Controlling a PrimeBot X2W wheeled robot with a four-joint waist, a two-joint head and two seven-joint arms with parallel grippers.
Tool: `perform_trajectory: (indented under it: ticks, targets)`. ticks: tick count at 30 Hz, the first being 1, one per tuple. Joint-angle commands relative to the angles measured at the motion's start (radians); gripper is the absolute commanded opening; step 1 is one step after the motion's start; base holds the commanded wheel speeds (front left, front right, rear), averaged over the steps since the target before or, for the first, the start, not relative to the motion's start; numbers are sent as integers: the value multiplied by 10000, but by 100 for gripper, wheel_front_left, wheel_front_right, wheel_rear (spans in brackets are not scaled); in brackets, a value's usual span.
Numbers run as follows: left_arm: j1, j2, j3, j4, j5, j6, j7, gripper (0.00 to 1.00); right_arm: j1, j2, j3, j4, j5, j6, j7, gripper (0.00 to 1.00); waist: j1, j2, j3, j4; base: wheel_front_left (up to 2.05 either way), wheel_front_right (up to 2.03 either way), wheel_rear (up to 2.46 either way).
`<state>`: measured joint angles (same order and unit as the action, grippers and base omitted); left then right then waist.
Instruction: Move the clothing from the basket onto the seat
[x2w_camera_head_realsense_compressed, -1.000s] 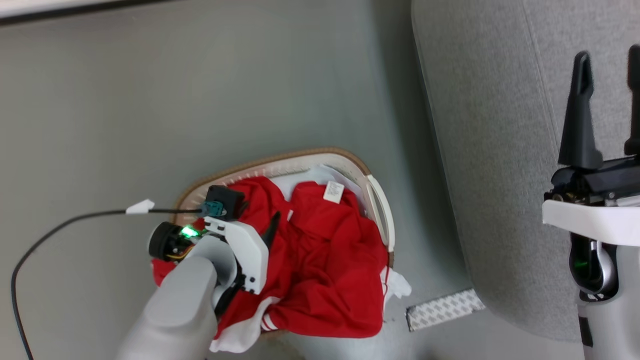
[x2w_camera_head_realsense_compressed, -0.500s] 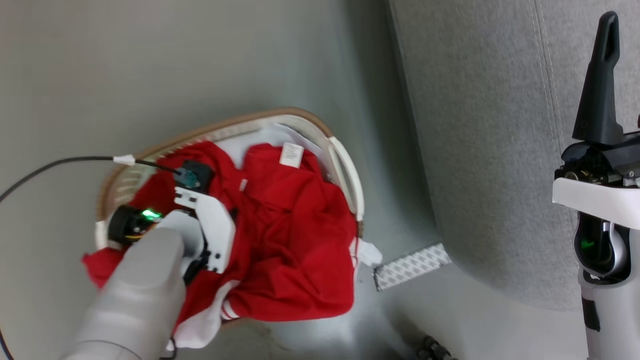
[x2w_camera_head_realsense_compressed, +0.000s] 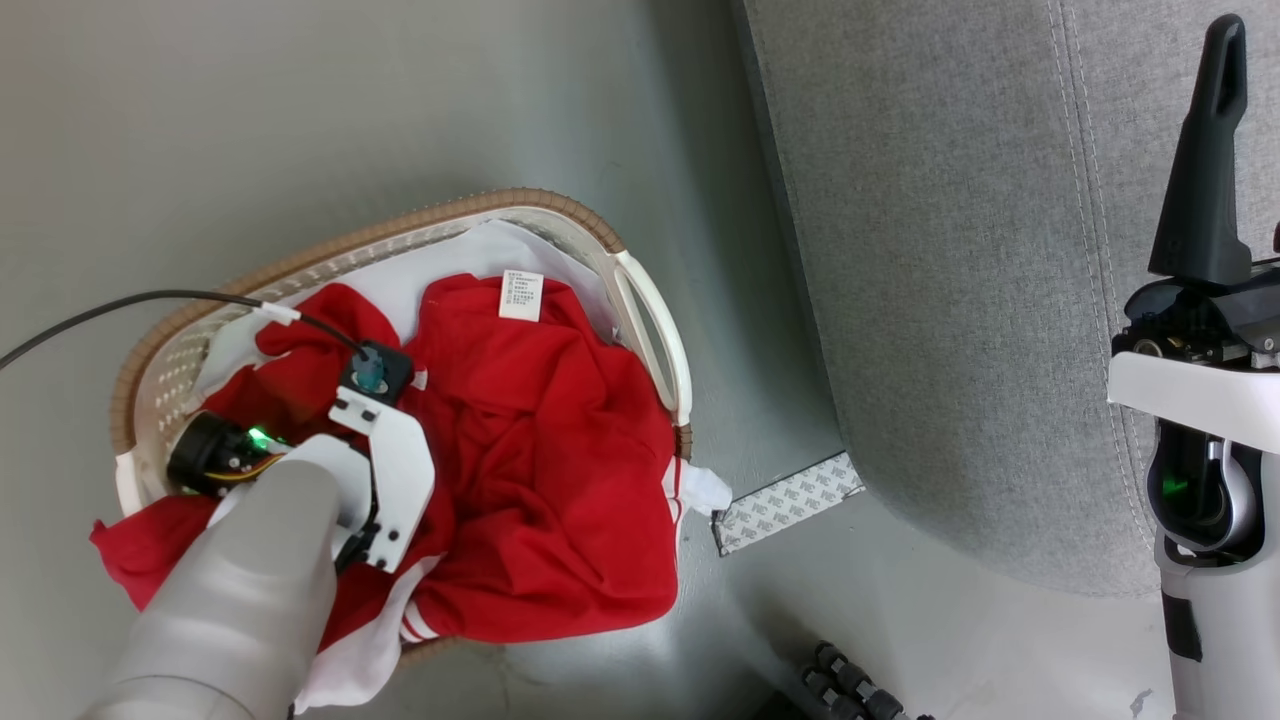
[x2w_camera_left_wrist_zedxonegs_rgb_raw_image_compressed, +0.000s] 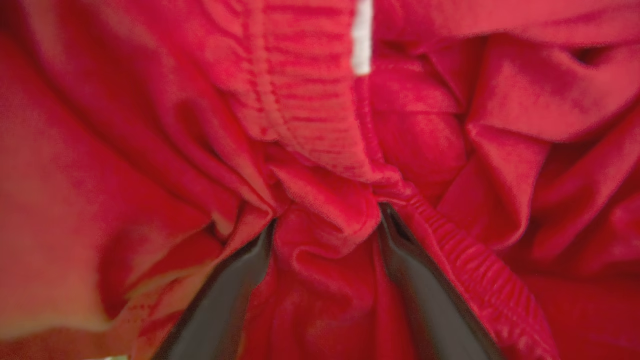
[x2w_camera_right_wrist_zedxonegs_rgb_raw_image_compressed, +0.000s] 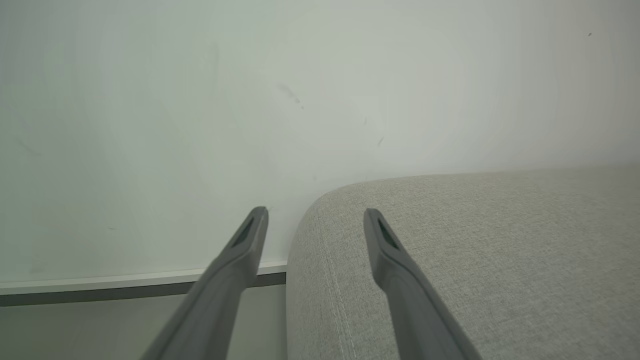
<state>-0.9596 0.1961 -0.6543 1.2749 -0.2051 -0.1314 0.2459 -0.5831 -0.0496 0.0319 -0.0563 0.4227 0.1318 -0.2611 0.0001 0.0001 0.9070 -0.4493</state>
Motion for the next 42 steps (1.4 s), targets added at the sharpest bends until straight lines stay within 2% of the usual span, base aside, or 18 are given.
perform_trajectory:
  ticks: [1, 2, 3, 4, 9, 14, 26, 32, 42]
  targets:
    - [-42, 94, -34, 69, -37, 14, 79, 95, -104, 7, 16, 51, 26, -21, -32, 100, -1, -1, -4, 14, 0, 0, 0]
    - [-25, 39, -73, 74, -82, 14, 72, 47, -122, 7, 25, 71, 15, -21, -32, 100, -1, -1, -15, 26, 0, 0, 0]
    - [-17, -6, -106, 75, -128, 14, 7, 13, -132, 7, 26, 89, -8, -21, -32, 100, -1, -1, -36, 45, 0, 0, 0]
    - [-12, -43, -142, 66, -188, 14, -33, 0, -136, 7, 24, 112, -39, -21, -32, 100, -1, -1, -65, 68, 0, 0, 0]
    - [59, -228, -312, -16, -457, 13, -298, 0, -108, 7, 16, 216, -212, -21, -32, 100, -1, -1, -371, 239, 0, 0, 0]
    - [341, -533, -516, -157, -853, 14, -765, 0, -2, 4, -84, 380, -465, -21, -32, 100, -1, -1, -1119, 541, 0, 0, 0]
    - [1533, -1308, -1342, -1100, -2415, 14, -1980, 0, 989, -4, -315, 1121, -1451, -21, -31, 100, -1, -1, -4160, 1611, 0, 0, 0]
    - [2047, -1407, -1921, -1927, -3493, 12, -2673, 0, 1510, -161, -405, 1417, -1790, -21, -32, 100, -1, -1, -5499, 2127, 0, 0, 0]
    - [2652, -1417, -2595, -3046, -4831, 14, -3903, 0, 2534, -777, -648, 1792, -1508, -21, -32, 100, -1, -1, -7549, 3003, 0, 0, 0]
